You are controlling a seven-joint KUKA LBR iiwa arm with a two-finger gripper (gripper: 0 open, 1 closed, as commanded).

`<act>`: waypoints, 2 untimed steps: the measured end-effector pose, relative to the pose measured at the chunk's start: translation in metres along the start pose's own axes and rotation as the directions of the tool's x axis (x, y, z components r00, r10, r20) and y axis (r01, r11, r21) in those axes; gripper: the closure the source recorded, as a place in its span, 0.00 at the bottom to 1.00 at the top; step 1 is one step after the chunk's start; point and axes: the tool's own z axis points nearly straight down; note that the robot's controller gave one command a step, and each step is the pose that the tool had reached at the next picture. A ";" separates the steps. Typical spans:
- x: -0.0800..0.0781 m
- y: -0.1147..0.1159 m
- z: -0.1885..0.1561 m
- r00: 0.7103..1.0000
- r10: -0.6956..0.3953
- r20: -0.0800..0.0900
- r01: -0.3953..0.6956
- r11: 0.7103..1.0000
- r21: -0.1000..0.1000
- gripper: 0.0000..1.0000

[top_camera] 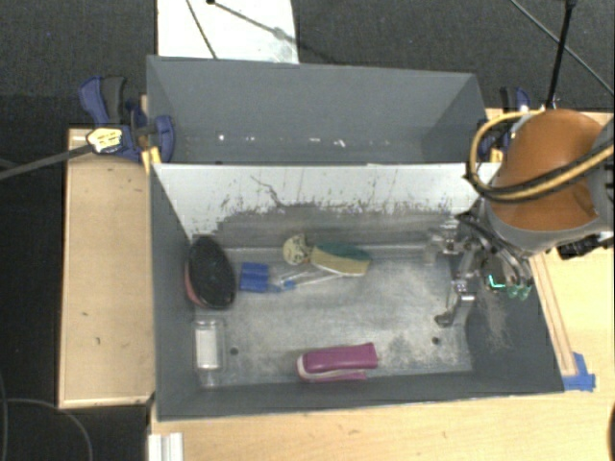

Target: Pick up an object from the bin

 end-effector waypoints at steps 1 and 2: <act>0.055 0.025 0.080 1.000 0.010 -0.004 -0.010 1.000 -0.001 0.00; 0.054 0.124 0.093 0.995 -0.101 0.014 0.102 0.995 -0.002 0.00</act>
Offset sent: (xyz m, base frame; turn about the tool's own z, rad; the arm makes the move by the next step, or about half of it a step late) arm -0.0515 0.0243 -0.0757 0.0112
